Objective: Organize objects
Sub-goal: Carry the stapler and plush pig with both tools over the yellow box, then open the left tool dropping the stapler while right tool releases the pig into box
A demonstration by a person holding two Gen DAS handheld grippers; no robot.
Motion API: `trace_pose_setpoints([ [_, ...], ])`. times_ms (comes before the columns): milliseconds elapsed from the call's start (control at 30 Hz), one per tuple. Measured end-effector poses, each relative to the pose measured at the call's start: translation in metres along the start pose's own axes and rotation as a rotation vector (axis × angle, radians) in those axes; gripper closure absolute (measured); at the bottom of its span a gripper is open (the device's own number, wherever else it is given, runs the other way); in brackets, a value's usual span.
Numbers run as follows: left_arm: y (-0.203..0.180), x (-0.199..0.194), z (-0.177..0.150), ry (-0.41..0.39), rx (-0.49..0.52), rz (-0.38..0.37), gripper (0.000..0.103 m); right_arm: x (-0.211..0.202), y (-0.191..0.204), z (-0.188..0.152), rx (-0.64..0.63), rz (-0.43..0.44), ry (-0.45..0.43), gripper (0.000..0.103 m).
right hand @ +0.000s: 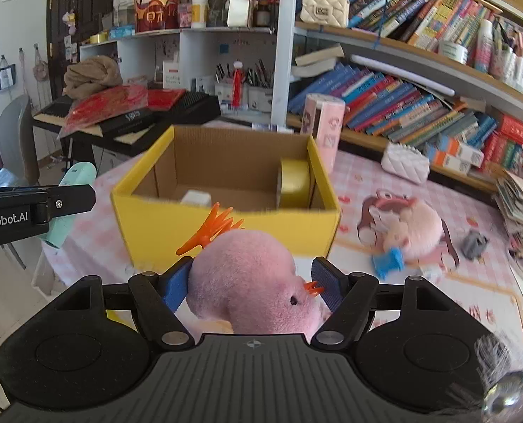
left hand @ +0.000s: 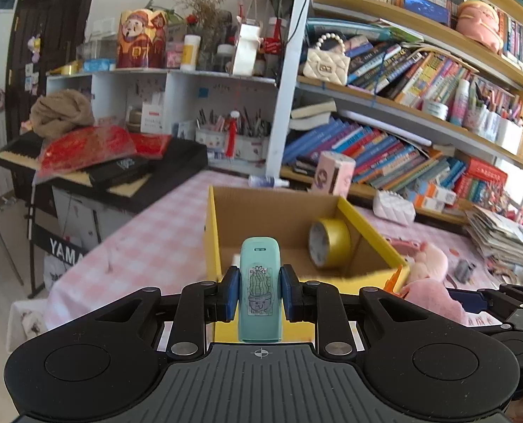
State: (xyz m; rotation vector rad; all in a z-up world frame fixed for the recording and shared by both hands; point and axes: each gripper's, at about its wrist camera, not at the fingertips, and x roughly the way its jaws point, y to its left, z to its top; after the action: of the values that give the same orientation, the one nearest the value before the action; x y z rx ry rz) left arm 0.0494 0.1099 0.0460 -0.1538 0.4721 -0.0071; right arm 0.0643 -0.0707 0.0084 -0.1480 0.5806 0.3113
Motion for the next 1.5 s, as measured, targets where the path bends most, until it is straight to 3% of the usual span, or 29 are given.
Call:
trace_pose_setpoints([
  [433, -0.020, 0.067, 0.027, 0.003, 0.044, 0.045, 0.080, 0.058, -0.030, 0.054, -0.055, 0.034, -0.047, 0.032],
  [667, -0.032, 0.101, 0.023, 0.073, 0.091, 0.074, 0.080, 0.091, -0.048, 0.076, -0.086, 0.035, -0.054, 0.032],
  [1000, -0.041, 0.142, 0.011, 0.214, 0.154, 0.104, 0.080, 0.129, -0.051, 0.088, -0.171, 0.101, -0.014, 0.032],
  [1167, -0.043, 0.157, 0.006, 0.276, 0.161, 0.109, 0.080, 0.146, -0.052, 0.093, -0.181, 0.125, 0.011, 0.032],
  [1500, -0.036, 0.171, 0.007, 0.327, 0.109, 0.111, 0.080, 0.168, -0.044, 0.089, -0.222, 0.177, 0.066, 0.032],
])
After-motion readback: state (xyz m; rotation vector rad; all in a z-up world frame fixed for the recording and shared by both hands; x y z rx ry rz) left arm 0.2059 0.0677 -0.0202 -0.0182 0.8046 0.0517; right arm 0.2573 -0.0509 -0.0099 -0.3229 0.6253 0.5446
